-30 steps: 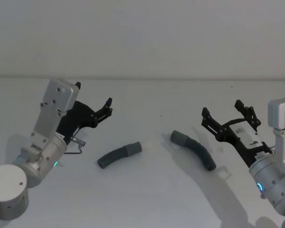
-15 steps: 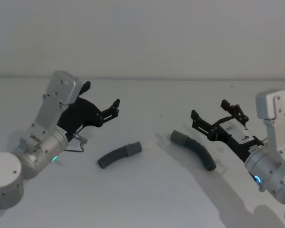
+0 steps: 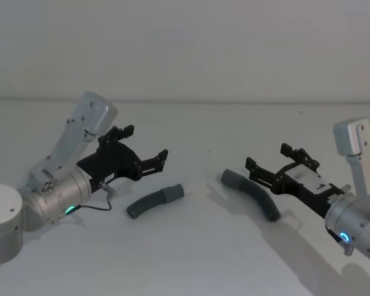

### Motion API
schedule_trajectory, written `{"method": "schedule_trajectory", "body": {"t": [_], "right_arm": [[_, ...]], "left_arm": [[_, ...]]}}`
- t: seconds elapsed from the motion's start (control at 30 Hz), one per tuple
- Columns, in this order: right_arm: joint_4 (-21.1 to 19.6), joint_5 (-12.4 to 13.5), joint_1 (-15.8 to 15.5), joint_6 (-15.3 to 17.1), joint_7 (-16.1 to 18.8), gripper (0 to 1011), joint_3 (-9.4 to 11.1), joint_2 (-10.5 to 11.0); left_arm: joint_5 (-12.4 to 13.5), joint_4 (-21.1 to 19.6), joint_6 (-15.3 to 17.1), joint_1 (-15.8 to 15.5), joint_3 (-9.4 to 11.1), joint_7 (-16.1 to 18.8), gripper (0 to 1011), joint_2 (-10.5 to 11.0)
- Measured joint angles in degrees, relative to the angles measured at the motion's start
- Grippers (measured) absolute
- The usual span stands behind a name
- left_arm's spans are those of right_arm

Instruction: Use both hands to pick up one end of the pipe from the table, align the ends, and insert them.

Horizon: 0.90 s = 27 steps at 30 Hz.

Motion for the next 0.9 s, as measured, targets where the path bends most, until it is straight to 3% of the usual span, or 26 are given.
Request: {"method": "schedule_trajectory", "body": {"t": [0.5, 0.9], "right_arm": [[4.46, 4.07, -0.30, -0.72, 2.70, 1001, 1.10, -0.26], [8.65, 4.94, 1.73, -1.72, 4.53, 1001, 0.11, -0.06]], "left_arm": [[0.32, 1.60, 5.78, -1.20, 1.39, -0.52, 1001, -1.20], [1.01, 3.91, 8.38, -2.83, 3.25, -2.97, 1001, -2.23]]}}
